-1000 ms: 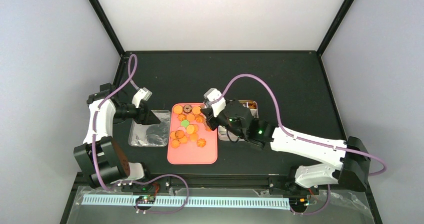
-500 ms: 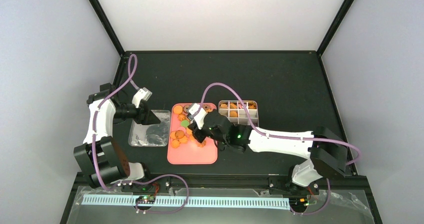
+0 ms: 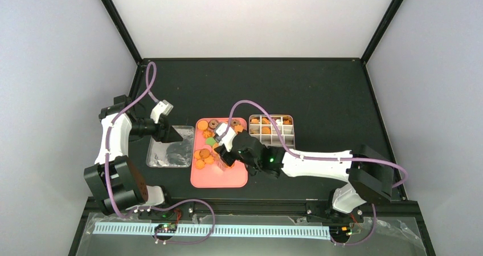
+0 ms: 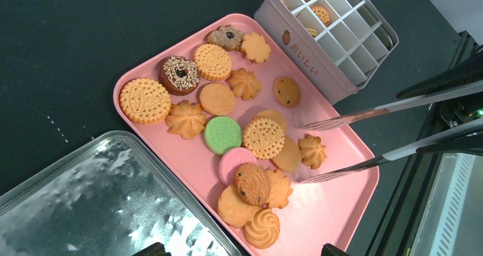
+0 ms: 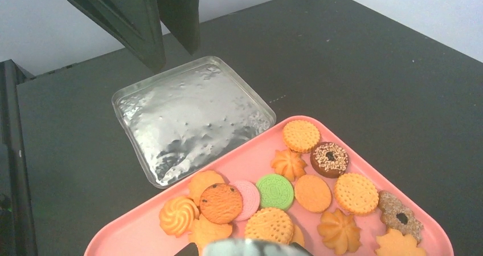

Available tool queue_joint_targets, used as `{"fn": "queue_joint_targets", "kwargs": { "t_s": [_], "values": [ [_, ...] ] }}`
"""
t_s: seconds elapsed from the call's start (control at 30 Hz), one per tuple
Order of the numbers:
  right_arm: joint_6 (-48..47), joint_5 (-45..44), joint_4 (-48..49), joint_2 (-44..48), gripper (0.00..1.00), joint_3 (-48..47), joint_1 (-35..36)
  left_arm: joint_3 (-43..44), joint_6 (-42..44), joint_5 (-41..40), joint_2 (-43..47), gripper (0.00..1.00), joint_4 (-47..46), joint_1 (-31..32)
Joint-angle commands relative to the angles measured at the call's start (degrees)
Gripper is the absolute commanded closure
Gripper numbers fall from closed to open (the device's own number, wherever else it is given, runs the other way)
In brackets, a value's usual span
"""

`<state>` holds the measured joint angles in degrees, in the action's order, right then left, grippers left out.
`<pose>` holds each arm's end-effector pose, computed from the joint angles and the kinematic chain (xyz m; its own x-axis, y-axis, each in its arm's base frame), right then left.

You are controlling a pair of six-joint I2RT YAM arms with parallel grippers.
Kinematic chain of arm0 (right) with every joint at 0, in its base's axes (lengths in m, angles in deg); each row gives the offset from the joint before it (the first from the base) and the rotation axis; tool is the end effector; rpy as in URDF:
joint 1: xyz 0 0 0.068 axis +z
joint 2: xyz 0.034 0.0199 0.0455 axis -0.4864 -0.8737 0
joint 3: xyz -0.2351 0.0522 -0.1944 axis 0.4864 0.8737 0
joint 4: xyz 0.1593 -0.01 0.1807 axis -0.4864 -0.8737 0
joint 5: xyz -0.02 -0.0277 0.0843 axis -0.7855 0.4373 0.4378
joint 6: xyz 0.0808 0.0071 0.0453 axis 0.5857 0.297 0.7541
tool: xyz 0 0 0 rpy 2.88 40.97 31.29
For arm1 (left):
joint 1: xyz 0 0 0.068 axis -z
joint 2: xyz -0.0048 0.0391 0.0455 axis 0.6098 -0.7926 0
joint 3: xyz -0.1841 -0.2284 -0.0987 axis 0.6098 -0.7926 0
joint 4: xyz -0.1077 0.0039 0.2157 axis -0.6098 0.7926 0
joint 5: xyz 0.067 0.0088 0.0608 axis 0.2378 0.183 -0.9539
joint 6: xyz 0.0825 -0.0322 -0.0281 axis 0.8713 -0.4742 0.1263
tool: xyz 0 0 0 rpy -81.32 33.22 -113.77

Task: Pack the cookies
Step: Pick up the fake cookies from the plate.

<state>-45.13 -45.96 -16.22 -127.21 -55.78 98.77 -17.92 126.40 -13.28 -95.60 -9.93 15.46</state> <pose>0.1442 0.3352 0.2736 -0.2319 -0.3143 -0.9205 -0.8216 0.5699 0.0124 0.1998 0.0103 0.2715 -0.6917 0.2585 -0.6743 0.6399 0.6522 -0.4064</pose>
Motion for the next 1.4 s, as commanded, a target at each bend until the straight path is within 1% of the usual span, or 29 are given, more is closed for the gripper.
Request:
{"fn": "queue_joint_targets", "kwargs": {
  "t_s": [0.0, 0.07, 0.27, 0.43, 0.53, 0.77, 1.03, 1.13, 1.37],
  "values": [
    [1.36, -0.98, 2.39, 0.18, 0.6, 1.71, 0.29, 0.26, 1.64, 1.04, 0.7, 0.29, 0.75, -0.41],
    [1.8, -0.98, 1.96, 0.34, 0.63, 2.2, 0.36, 0.34, 1.55, 1.02, 0.68, 0.29, 0.75, -0.4],
    [-0.83, -5.52, -1.78, 0.22, 0.83, 1.37, 2.3, 0.08, 1.47, 1.07, 0.63, 0.29, 0.55, -0.46],
    [-0.68, -7.63, -3.01, 0.1, 0.98, 0.36, 2.56, -0.07, 1.44, 1.25, 0.48, 0.29, 0.31, -0.4],
    [-0.95, -8.34, -2.99, 0.65, 0.99, -1.05, 2.57, -0.18, 1.53, 1.09, 0.56, 0.29, 0.4, -0.4],
    [-4.64, -9.47, -5.31, 5.59, 0.99, -6.63, 2.48, -0.01, 1.46, 1.23, 0.84, 0.29, 0.48, -0.46],
    [-6.85, -12.2, -7.81, 9.82, 0.99, -7.46, 0.35, 0.16, 1.52, 1.43, 0.86, 0.29, 0.62, -0.42],
    [-7.93, -13.09, -8.61, 12.5, 0.99, -6.36, -3.15, 0.34, 1.62, 1.43, 1.05, 0.29, 0.75, -0.44],
    [-7.43, -12.6, -11.16, 20.25, 0.99, -1.1, -16.01, 0.52, 1.8, 1.93, 0.9, 0.29, 1.05, -0.44]
  ]
}}
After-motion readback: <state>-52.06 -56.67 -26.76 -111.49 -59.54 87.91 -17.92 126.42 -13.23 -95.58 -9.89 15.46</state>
